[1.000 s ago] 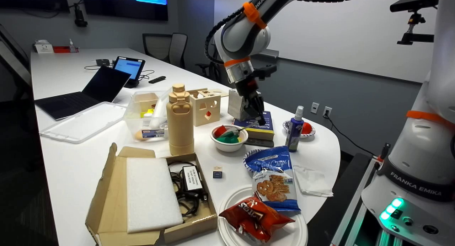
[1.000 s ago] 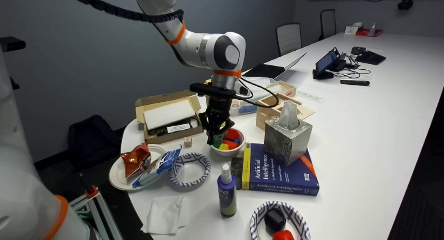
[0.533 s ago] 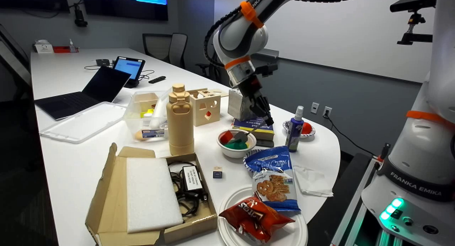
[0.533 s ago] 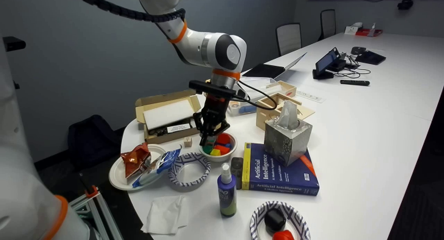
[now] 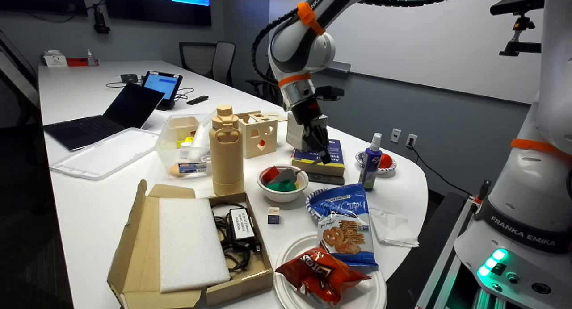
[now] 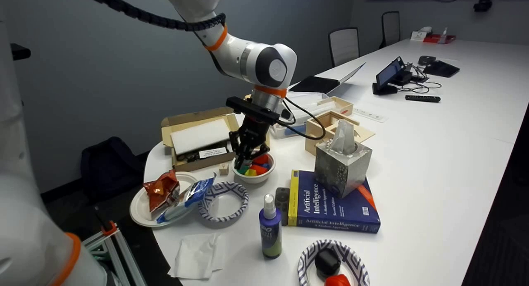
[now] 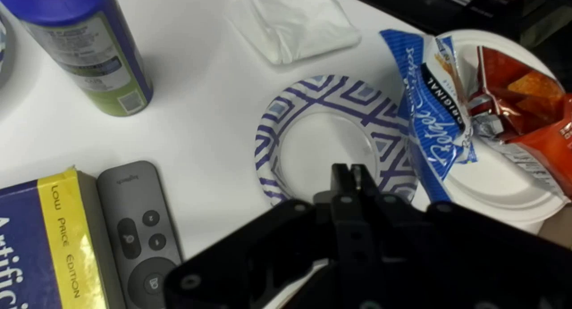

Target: Use the cake spatula to stir the blocks in the white bowl.

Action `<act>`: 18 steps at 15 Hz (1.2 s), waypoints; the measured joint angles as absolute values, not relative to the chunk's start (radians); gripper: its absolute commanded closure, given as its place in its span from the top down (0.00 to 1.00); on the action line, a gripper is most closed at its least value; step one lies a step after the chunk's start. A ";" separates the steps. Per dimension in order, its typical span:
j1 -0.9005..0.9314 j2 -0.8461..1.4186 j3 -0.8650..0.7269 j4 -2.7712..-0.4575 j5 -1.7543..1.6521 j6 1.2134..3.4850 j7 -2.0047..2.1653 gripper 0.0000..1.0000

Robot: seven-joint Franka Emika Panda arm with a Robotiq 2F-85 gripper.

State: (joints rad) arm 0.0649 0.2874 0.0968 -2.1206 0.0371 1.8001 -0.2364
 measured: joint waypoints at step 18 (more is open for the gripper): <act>0.075 0.288 0.096 -2.096 -0.035 1.741 -0.157 0.01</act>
State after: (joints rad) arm 0.0746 0.2877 0.0957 -2.0958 -0.0350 1.7406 -0.1572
